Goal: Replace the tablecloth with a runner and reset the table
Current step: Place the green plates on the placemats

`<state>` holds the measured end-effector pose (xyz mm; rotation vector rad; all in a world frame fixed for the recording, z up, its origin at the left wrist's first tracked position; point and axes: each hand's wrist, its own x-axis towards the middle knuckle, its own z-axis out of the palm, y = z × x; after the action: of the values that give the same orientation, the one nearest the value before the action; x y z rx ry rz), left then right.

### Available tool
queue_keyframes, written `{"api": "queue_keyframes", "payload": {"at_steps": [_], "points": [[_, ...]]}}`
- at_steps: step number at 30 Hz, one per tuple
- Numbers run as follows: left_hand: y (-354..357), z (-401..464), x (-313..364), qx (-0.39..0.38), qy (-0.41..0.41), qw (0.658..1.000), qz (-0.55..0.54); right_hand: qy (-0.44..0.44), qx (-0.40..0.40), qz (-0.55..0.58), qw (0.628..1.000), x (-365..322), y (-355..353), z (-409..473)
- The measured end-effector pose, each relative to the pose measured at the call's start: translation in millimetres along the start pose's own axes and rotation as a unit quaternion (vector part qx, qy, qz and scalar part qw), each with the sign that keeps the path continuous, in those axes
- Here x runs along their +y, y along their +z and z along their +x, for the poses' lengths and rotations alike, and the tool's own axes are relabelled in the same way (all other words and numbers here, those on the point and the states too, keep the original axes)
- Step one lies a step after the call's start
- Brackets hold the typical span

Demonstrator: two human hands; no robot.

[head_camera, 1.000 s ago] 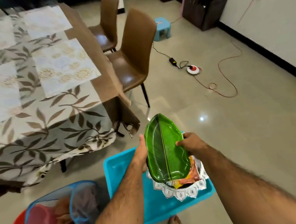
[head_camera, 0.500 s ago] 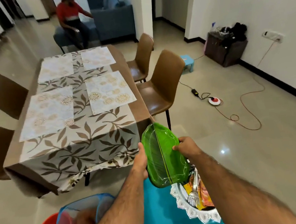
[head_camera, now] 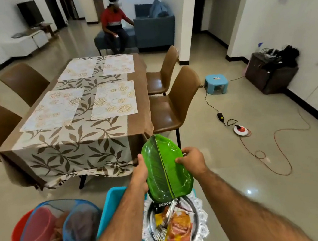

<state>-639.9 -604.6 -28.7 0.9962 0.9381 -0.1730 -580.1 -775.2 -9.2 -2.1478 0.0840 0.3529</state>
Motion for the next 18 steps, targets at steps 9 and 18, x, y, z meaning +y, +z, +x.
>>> {"api": "queue_keyframes", "payload": {"at_steps": [9, 18], "points": [[67.7, -6.2, -16.0, 0.036, 0.017, 0.998, -0.042, -0.002, -0.018, 0.002, 1.0, 15.2, -59.9, 32.8], [171.6, 4.1, -18.3, 0.064, 0.051, 0.993, -0.08, 0.003, -0.007, 0.025, 1.0, 46.1, -126.5, 114.4]]}}
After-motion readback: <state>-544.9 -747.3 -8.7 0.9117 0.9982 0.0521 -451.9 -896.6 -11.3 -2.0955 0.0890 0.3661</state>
